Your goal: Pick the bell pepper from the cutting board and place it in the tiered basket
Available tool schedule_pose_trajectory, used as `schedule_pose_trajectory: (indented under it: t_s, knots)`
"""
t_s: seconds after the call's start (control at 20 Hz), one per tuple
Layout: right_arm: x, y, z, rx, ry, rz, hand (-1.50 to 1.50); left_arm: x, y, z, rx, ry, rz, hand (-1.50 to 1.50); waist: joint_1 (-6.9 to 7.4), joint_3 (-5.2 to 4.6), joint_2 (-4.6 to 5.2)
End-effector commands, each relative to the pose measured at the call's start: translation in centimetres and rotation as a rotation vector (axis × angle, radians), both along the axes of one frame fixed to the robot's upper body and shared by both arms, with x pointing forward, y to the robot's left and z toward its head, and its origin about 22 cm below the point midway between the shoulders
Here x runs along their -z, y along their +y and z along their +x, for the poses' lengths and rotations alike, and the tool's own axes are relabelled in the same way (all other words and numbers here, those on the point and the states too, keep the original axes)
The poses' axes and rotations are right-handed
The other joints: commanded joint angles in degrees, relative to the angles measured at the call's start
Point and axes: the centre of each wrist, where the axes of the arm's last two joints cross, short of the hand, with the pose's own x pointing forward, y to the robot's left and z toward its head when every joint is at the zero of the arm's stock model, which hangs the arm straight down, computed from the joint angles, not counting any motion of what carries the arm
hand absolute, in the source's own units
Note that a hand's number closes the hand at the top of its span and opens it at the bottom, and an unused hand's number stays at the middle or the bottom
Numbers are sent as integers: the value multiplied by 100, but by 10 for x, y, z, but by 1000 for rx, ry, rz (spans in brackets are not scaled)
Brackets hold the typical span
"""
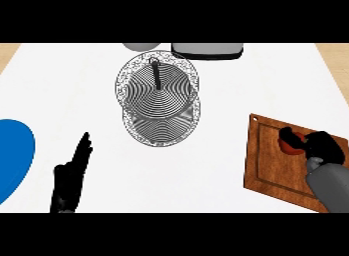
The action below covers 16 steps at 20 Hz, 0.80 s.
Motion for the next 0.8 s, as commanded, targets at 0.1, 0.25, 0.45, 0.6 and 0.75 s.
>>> schedule_pose_trajectory:
  t_s: [0.1,0.25,0.45,0.6,0.75]
  knots:
    - [1,133,-27,-797,0,15,150,-2,-9,8,38,-6,-6,0,414,71,45]
    - [-7,162,-45,-971,-28,-38,150,-1,-4,10,8,2,-19,0,74,78,27]
    - [-50,168,-67,-952,-158,26,150,4,-4,5,-29,8,-14,0,-89,91,34]
    - [-86,170,-85,-882,-361,159,150,11,-2,-1,-28,11,-6,0,-190,89,13]
    - [-122,164,-104,-822,-516,202,150,1,14,-6,-44,9,-12,0,-204,92,-11]
